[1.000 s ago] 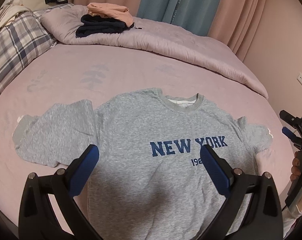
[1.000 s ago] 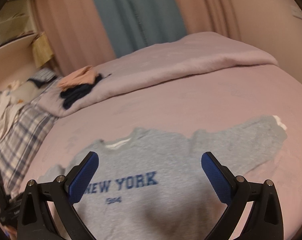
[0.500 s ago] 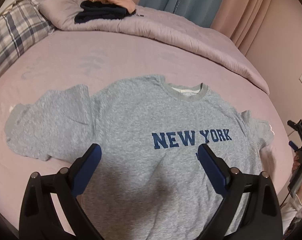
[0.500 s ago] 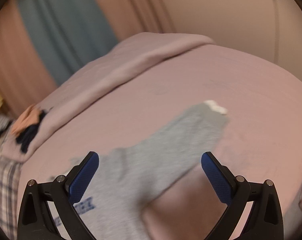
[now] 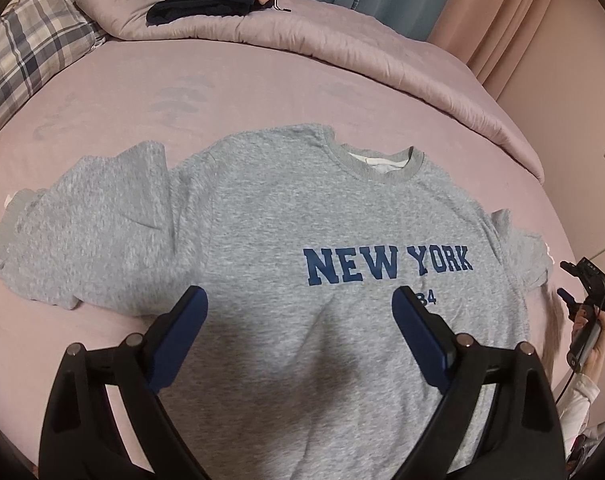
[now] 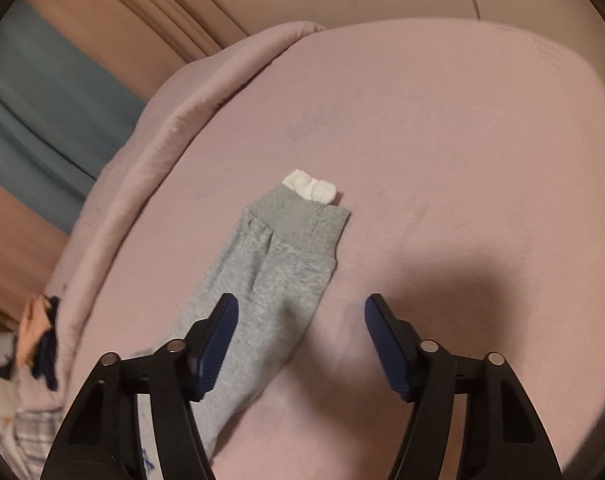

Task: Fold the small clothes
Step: 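Grasp the grey sweatshirt sleeve cuff with the right tool, then lift the sleeve and carry it across the chest toward the collar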

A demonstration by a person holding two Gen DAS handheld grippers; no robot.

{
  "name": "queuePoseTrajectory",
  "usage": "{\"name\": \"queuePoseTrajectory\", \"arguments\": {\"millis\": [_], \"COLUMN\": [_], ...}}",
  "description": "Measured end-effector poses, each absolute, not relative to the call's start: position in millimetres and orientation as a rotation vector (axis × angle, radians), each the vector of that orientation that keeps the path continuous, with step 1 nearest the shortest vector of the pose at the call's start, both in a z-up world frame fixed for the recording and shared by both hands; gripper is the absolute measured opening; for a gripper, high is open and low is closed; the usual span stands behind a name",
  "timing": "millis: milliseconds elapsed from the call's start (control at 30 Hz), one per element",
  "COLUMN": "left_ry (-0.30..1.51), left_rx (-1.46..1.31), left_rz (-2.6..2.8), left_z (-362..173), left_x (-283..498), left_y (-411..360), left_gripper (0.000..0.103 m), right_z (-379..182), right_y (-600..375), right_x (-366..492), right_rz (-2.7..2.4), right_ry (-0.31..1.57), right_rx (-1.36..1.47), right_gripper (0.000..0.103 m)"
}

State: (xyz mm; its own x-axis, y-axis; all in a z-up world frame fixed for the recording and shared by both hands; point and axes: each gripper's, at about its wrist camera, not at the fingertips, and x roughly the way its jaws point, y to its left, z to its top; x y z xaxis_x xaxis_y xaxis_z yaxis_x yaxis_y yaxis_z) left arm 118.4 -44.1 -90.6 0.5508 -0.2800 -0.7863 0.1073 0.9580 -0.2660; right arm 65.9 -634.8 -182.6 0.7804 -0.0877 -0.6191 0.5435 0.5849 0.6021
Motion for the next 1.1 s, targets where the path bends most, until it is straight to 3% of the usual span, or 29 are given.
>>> {"name": "queuePoseTrajectory", "arguments": {"millis": [300, 433, 633, 1100], "left_ry": [0.971, 0.976, 0.985, 0.989], "left_rx": [-0.184, -0.186, -0.208, -0.202], "left_rz": [-0.246, -0.259, -0.298, -0.327], "left_z": [-96.7, -98.7, -94.9, -80.1], "left_x": [119.9, 119.7, 119.9, 108.9], "left_y": [-52.2, -53.9, -62.2, -98.1], "left_gripper": [0.089, 0.088, 0.082, 0.080], "right_z": [-197.9, -202.5, -198.8, -174.3], "right_y": [-640.3, -640.1, -646.4, -640.0], "right_x": [97.6, 103.9, 93.8, 72.5], "right_rz": [-0.395, -0.439, -0.447, -0.478], "right_ry": [0.585, 0.597, 0.550, 0.443], "right_rx": [0.897, 0.856, 0.877, 0.793], "right_gripper": [0.052, 0.035, 0.023, 0.022]}}
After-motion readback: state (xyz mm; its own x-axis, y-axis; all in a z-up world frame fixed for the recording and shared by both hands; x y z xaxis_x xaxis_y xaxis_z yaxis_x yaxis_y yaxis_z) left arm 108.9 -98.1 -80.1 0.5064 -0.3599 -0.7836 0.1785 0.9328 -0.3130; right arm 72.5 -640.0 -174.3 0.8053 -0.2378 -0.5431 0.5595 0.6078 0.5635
